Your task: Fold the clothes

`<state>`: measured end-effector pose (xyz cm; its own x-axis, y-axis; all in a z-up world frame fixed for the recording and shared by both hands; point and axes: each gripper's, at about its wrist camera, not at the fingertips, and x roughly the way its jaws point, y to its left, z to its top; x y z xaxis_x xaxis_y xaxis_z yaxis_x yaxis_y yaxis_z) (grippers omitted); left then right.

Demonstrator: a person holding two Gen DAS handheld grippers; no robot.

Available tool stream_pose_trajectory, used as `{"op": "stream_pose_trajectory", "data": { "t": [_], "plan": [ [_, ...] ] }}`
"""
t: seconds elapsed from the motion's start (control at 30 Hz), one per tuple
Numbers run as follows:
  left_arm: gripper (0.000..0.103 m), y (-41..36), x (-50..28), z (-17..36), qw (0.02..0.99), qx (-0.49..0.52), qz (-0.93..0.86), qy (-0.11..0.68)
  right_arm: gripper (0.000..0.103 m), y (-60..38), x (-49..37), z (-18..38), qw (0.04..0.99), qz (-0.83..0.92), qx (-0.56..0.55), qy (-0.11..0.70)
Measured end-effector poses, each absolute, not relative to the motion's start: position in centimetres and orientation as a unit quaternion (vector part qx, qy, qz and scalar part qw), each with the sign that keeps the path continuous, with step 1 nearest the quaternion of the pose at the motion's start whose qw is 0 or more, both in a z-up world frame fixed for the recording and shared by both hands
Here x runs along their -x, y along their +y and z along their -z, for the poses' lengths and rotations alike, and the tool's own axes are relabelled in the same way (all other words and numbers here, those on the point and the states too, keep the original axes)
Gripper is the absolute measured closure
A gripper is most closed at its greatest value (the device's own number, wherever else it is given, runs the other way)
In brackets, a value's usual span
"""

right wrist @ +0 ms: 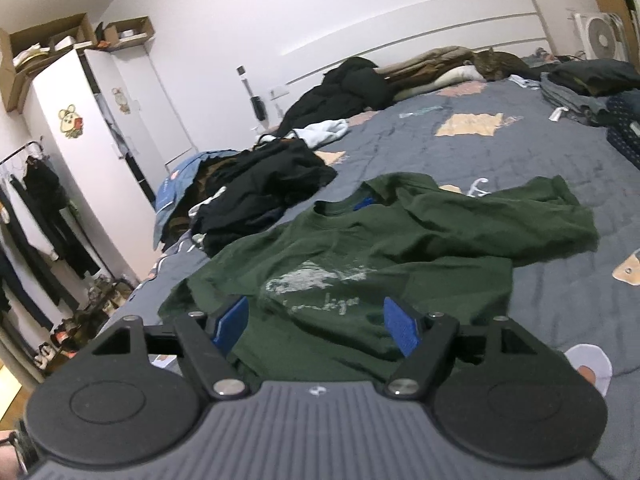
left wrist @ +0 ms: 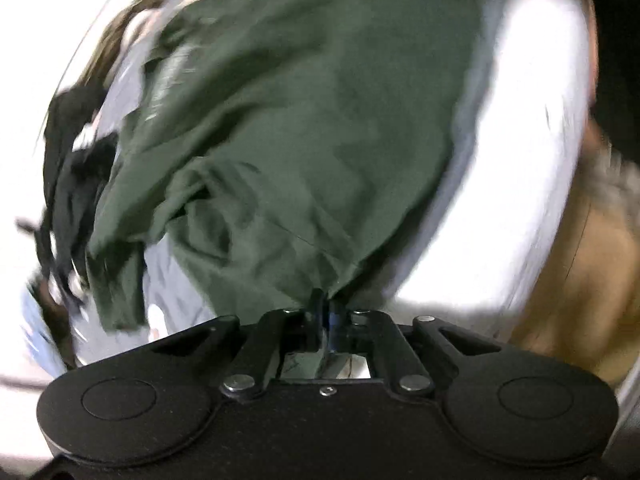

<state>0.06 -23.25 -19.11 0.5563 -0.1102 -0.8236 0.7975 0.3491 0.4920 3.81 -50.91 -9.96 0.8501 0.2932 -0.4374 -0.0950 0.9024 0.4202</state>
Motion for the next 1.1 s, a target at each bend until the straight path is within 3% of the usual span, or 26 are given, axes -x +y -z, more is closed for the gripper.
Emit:
{"op": "stream_pose_trajectory", "data": {
  "t": [0.27, 0.47, 0.73, 0.87, 1.0, 1.1],
  "plan": [
    [0.102, -18.5, -1.7, 9.9, 0.804, -0.217, 0.361, 0.419, 0.029, -51.8, -3.7, 10.2, 0.941, -0.105, -0.206, 0.248],
    [0.102, -15.8, -0.5, 7.1, 0.786, -0.109, 0.420, 0.441, 0.029, -51.5, -3.3, 9.6, 0.941, -0.118, -0.198, 0.247],
    [0.102, -11.1, -1.8, 3.6, 0.838, 0.044, 0.383, 0.387, 0.028, -50.8, -1.8, 8.2, 0.941, -0.152, -0.166, 0.253],
    [0.102, -11.1, -3.5, 1.5, 0.858, 0.070, 0.369, 0.351, 0.027, -49.4, 0.9, 6.7, 0.939, -0.209, -0.104, 0.254],
    [0.102, -12.3, -4.2, 0.4, 0.862, 0.073, 0.374, 0.335, 0.010, -46.6, 3.9, 6.7, 0.941, -0.236, 0.022, 0.242],
    [0.102, -12.6, -4.5, 0.1, 0.862, 0.074, 0.377, 0.331, 0.008, -44.2, 5.8, 7.8, 0.930, -0.242, 0.134, 0.240]
  ]
}}
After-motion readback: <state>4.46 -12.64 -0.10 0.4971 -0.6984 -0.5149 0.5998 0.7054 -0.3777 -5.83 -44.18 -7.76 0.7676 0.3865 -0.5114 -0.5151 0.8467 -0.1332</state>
